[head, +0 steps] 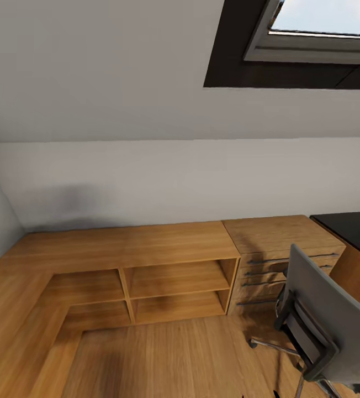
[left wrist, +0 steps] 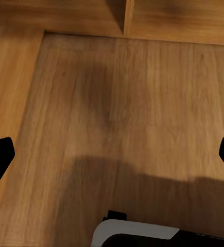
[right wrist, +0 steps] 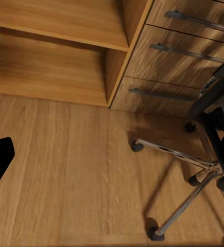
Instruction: In the bedroom, organize the workspace by keeping the computer under the desk, ensuring the monitor is on the desk, placing the keyboard on the desk next to the monitor, placing the mouse on the desk next to the keyboard, moving the folder from the swivel chair onto the desk next to the mouse, stacking the notebook on top of the folder with the pen on top of the notebook, and positioning the swivel chair next to the desk.
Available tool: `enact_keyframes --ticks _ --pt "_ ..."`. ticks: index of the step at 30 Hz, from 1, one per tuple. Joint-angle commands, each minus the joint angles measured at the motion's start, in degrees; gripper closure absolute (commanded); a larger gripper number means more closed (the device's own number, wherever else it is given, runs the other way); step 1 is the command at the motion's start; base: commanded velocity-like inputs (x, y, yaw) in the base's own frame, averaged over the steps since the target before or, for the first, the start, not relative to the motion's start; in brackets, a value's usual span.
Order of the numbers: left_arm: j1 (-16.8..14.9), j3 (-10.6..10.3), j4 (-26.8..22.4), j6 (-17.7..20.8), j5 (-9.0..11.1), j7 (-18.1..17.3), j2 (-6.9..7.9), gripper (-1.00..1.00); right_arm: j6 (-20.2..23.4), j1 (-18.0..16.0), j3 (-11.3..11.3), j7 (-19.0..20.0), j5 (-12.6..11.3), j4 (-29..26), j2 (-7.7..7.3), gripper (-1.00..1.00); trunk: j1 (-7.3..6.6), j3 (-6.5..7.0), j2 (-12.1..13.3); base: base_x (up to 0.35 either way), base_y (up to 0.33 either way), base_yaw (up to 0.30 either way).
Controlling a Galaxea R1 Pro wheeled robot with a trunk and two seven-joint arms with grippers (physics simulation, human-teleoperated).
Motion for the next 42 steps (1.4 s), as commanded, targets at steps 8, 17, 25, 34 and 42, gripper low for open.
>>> enact_keyframes --ticks 8,17,25,34,42 --pt "-0.03 -0.11 -0.01 0.02 0.61 -0.52 0.01 -1.0 -0.07 -0.04 0.5 -0.34 -0.24 -0.01 0.0 -1.0 0.05 -0.6 -0.12 0.219 0.187 -0.179" --pt "-0.03 -0.1 -0.01 0.11 0.61 -0.52 0.01 -1.0 -0.07 -0.04 0.57 0.25 -0.18 0.02 0.0 -1.0 0.05 -0.68 -0.12 0.229 0.19 -0.256" --pt "-0.03 -0.09 -0.01 0.11 0.61 -0.52 0.01 -1.0 -0.07 -0.04 0.58 0.5 -0.11 0.09 -0.01 -1.0 0.05 -0.69 -0.12 0.075 0.053 -0.277" --pt "-0.03 -0.15 -0.01 0.17 0.61 -0.52 0.01 -1.0 -0.07 -0.04 0.6 0.53 0.01 0.16 -0.08 -1.0 0.05 -0.69 -0.12 0.008 0.005 -0.28" --pt "-0.03 -0.15 -0.01 0.18 0.61 -0.52 0.01 -1.0 -0.07 -0.04 0.67 0.59 0.1 0.17 -0.09 -1.0 0.05 -0.69 -0.12 0.0 0.0 -0.281"
